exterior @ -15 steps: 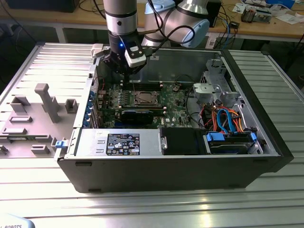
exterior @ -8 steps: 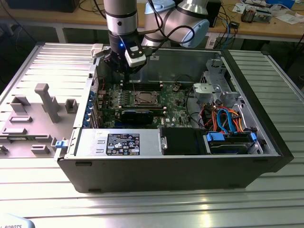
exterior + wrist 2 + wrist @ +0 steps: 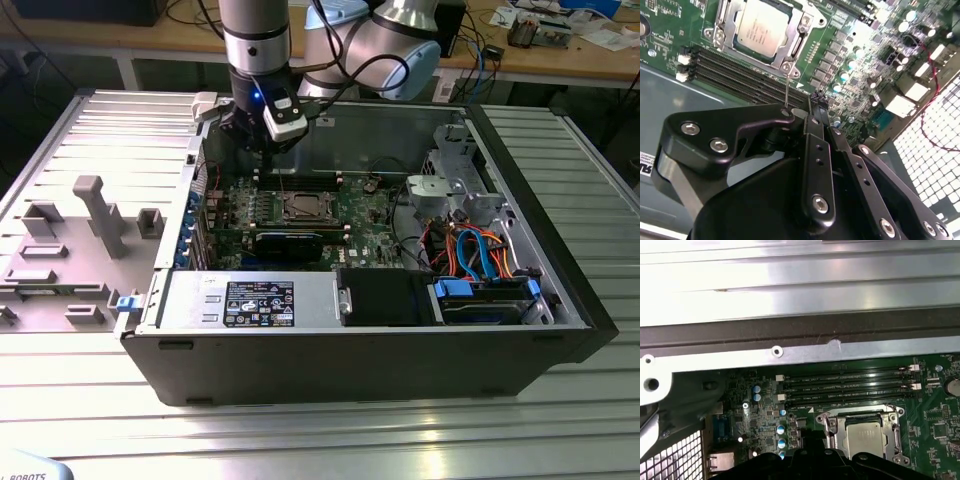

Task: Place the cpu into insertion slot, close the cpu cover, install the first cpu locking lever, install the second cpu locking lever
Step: 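Install the first cpu locking lever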

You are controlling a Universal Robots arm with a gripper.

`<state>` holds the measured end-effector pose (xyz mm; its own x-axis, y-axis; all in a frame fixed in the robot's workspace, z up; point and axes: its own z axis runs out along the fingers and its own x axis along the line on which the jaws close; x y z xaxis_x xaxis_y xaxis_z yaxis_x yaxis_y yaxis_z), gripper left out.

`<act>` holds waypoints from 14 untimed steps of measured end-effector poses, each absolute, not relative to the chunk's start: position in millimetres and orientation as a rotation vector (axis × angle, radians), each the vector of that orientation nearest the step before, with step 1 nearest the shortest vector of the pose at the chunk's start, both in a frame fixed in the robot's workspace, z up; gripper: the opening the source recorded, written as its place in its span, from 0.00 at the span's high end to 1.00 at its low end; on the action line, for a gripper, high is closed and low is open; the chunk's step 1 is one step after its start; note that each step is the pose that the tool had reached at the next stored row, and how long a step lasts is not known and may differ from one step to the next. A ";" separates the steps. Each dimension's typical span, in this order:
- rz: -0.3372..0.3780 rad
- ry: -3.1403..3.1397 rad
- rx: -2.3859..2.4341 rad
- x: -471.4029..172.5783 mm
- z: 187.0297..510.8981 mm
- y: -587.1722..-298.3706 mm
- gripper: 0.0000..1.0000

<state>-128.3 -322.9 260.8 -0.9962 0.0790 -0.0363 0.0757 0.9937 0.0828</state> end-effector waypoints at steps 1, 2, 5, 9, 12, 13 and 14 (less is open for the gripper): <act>0.131 3.097 0.121 -128.2 260.6 -322.5 0.89; 0.133 3.097 0.121 -128.0 260.2 -321.9 0.89; 0.133 3.097 0.121 -126.9 259.6 -320.7 0.89; 0.133 3.097 0.121 -121.0 258.7 -318.6 0.89; 0.134 3.097 0.121 -117.8 258.3 -318.4 0.89; 0.134 3.097 0.121 -116.4 258.2 -318.4 0.89; 0.134 3.097 0.121 -114.1 257.9 -318.4 0.89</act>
<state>-114.1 -318.4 257.9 -0.9962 0.0793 -0.0359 0.0759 0.9933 0.0875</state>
